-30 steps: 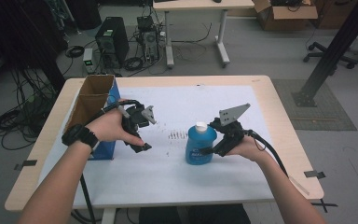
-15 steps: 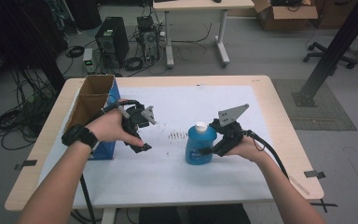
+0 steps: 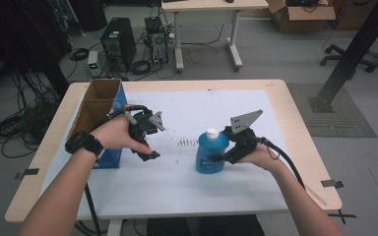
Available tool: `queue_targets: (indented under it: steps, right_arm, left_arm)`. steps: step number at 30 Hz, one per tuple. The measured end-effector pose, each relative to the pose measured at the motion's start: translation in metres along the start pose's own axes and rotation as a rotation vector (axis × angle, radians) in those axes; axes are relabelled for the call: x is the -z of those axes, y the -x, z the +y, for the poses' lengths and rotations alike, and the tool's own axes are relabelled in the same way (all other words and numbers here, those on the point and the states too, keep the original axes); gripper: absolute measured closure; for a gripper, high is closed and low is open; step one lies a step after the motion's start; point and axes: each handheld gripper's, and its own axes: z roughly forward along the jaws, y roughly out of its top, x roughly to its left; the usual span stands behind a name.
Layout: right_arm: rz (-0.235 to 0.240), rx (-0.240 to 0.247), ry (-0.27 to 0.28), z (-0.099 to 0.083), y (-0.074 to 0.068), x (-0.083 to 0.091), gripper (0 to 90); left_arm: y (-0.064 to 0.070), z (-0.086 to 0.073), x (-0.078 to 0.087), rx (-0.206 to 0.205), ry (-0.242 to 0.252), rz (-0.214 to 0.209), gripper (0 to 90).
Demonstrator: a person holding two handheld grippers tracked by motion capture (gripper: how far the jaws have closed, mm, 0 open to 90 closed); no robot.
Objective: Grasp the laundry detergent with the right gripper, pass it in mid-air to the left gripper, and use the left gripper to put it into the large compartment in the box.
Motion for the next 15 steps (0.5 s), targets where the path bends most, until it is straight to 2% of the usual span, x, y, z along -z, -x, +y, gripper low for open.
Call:
queue_targets:
  steps: [7, 15]
  right_arm:
    - [0.004, -0.001, -0.001, -0.0017, 0.0005, 0.0000, 30.8]
    - [0.008, 0.000, 0.002, -0.0048, 0.0017, 0.0007, 38.8]
  left_arm:
    - [-0.0002, 0.0000, 0.0003, 0.000, 0.001, -0.002, 5.0]
    - [-0.0005, 0.0005, -0.0004, -0.003, 0.001, 0.000, 4.8]
